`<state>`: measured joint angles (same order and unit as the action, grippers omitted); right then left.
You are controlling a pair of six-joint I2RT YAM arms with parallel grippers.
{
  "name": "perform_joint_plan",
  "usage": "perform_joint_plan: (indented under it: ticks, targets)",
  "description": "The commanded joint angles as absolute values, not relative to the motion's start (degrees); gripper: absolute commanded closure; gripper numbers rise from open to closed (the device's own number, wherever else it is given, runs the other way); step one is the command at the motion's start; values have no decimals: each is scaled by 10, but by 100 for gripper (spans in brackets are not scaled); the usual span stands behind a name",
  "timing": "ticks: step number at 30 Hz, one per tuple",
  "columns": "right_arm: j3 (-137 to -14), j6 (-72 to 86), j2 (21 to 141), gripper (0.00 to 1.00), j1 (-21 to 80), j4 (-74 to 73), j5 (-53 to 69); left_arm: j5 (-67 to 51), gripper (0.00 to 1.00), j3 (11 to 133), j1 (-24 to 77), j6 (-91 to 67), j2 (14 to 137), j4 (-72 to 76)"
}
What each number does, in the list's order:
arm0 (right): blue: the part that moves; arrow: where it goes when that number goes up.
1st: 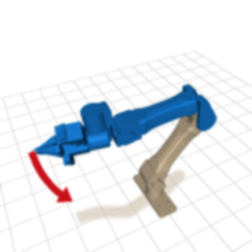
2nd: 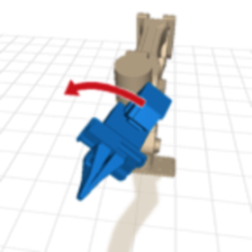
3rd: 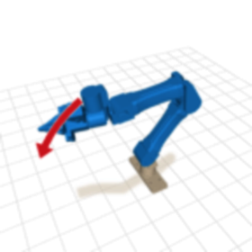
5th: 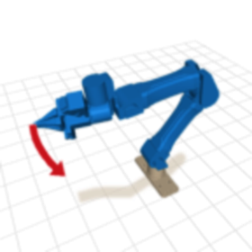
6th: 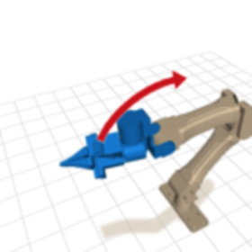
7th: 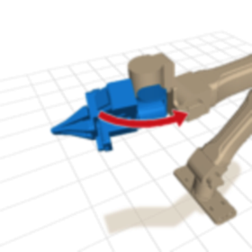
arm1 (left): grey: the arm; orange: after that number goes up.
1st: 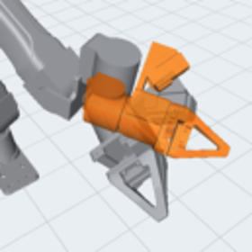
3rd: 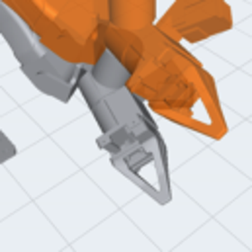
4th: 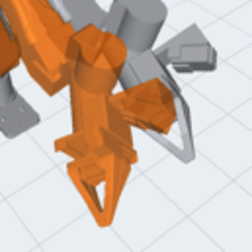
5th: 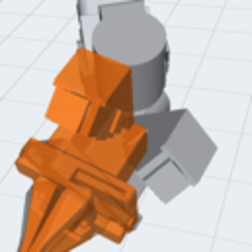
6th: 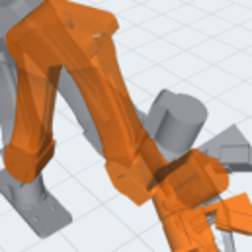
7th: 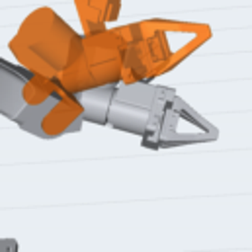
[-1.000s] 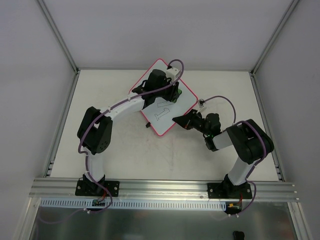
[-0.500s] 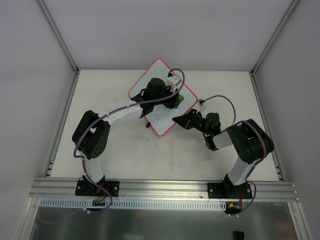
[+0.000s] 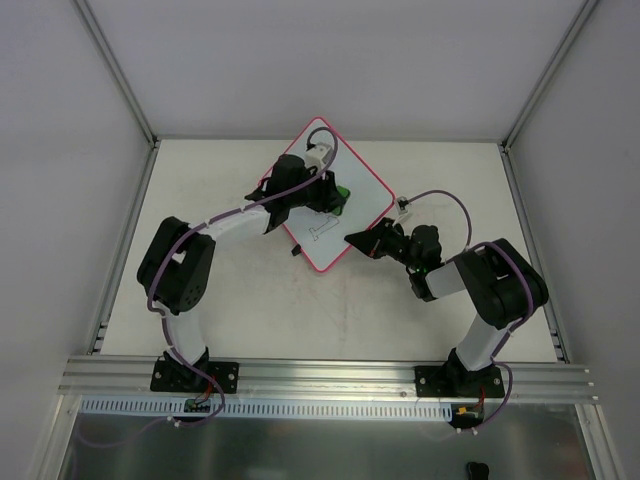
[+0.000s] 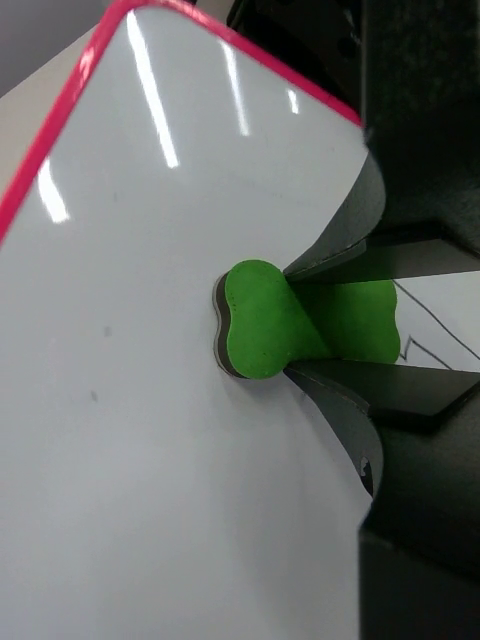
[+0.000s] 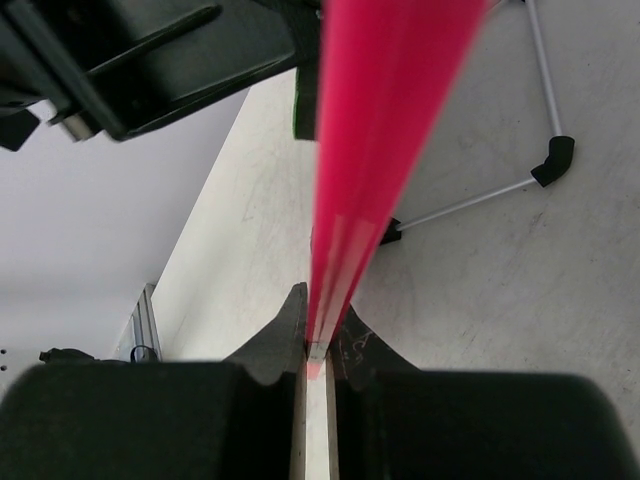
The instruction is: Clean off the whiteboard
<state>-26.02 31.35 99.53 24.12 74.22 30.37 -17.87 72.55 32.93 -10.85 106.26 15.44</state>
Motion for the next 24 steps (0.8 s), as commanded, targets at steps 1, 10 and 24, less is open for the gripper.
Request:
perform_joint_plan:
  ticks: [1, 10, 24]
  targets:
    - [-256, 255, 956, 100, 287, 878, 556, -138, 100, 664, 291, -146, 1128, 48]
    - [-251, 255, 954, 100, 287, 878, 555, -88, 100, 626, 266, -166, 1109, 52]
    - [-252, 257, 952, 100, 288, 878, 562, -95, 100, 540, 392, -135, 1054, 154]
